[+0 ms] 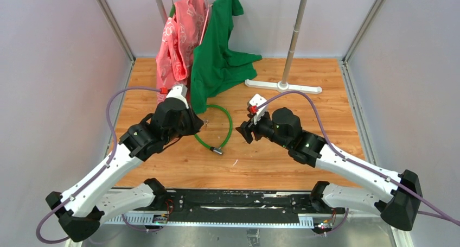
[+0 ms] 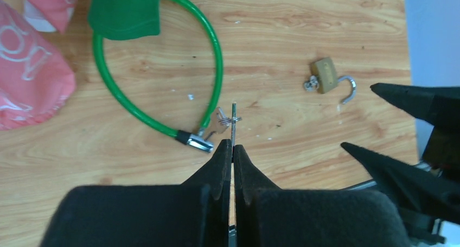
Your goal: Unlock with the key
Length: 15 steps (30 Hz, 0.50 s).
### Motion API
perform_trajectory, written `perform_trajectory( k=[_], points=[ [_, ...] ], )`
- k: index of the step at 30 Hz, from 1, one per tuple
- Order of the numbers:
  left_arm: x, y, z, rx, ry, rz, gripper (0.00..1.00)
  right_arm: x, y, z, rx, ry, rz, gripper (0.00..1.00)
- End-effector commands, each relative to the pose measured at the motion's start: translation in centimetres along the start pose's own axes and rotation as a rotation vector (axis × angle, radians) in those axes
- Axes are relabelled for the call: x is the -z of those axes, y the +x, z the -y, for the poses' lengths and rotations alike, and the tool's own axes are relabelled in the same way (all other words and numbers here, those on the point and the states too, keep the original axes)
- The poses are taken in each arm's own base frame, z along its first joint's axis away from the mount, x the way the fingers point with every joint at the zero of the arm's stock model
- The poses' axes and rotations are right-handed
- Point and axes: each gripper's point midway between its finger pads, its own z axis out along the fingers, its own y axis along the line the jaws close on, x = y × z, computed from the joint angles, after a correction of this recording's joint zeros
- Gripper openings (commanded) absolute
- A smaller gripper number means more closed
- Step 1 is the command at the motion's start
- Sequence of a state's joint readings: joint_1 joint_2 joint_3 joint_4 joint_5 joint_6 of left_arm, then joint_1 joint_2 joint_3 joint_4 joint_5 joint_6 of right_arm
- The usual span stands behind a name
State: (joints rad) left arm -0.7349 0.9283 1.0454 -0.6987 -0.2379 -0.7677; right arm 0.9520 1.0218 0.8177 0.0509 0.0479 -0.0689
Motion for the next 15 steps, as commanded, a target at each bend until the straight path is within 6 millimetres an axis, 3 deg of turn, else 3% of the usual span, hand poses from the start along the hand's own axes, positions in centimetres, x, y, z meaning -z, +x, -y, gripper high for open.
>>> perform_trajectory(
  k=[1, 5, 10, 15],
  points=[
    [1.1, 0.5, -3.0, -0.182, -0.081, -0.015, 0.00, 0.6, 0.6, -2.5, -0.129, -0.145, -0.019, 0.68],
    [1.6, 0.6, -3.2, -0.239, -0.071, -0.027, 0.00, 0.9, 0.0, -2.7, -0.153, -0.155, -0.013, 0.69],
    [2.9, 0.9, 0.5, -0.331, 0.176, -0.032, 0.00, 1.1, -0.4, -2.4, -0.135, -0.169, -0.002, 0.68],
    [4.1, 0.7, 1.8, -0.409, 0.279, -0.006, 0.00, 2.1, -0.2, -3.6, -0.166, -0.300, -0.009, 0.65]
  ],
)
